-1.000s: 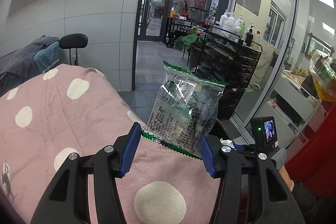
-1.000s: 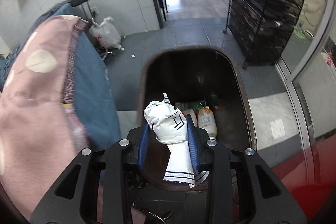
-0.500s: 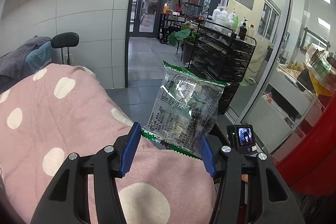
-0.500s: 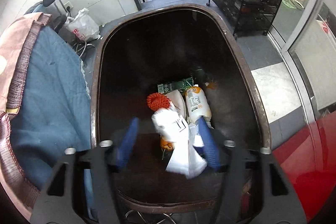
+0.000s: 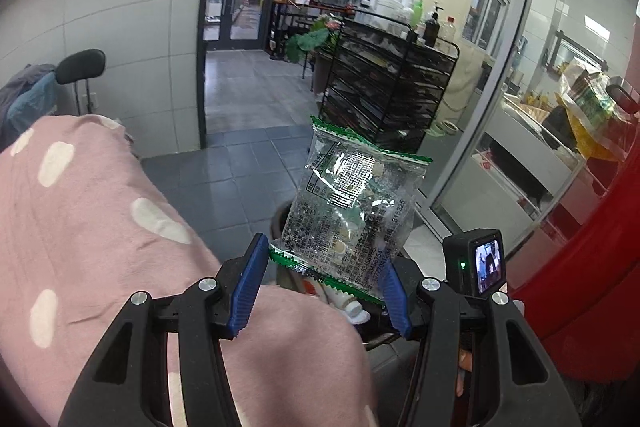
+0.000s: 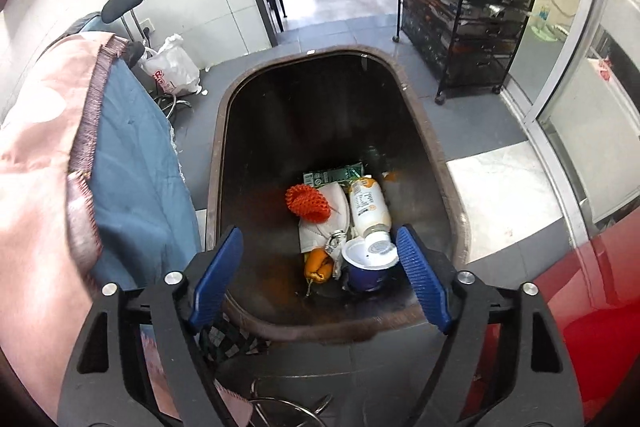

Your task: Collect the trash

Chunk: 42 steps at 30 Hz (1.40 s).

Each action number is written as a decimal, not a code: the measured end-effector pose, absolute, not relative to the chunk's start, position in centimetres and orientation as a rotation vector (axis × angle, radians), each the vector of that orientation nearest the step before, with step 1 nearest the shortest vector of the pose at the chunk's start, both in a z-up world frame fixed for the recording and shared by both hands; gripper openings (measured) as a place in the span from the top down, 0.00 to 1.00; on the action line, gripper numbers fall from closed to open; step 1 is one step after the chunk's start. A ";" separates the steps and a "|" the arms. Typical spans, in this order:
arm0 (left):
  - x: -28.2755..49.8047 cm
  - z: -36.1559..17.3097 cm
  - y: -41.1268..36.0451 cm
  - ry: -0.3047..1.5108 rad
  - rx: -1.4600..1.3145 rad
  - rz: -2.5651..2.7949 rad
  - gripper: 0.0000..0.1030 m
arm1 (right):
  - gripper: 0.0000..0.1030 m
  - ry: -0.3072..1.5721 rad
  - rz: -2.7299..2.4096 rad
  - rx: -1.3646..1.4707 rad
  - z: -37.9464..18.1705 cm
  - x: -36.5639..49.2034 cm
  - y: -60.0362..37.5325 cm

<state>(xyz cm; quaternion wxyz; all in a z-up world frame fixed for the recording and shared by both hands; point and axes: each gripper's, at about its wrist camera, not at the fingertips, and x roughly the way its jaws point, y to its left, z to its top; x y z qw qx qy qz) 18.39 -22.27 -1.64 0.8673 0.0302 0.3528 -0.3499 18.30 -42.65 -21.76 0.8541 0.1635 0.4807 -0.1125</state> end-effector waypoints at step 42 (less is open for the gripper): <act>17.2 -3.2 -27.8 0.756 0.186 -0.788 0.06 | 0.10 0.924 -0.398 0.387 -18.9 12.0 -44.6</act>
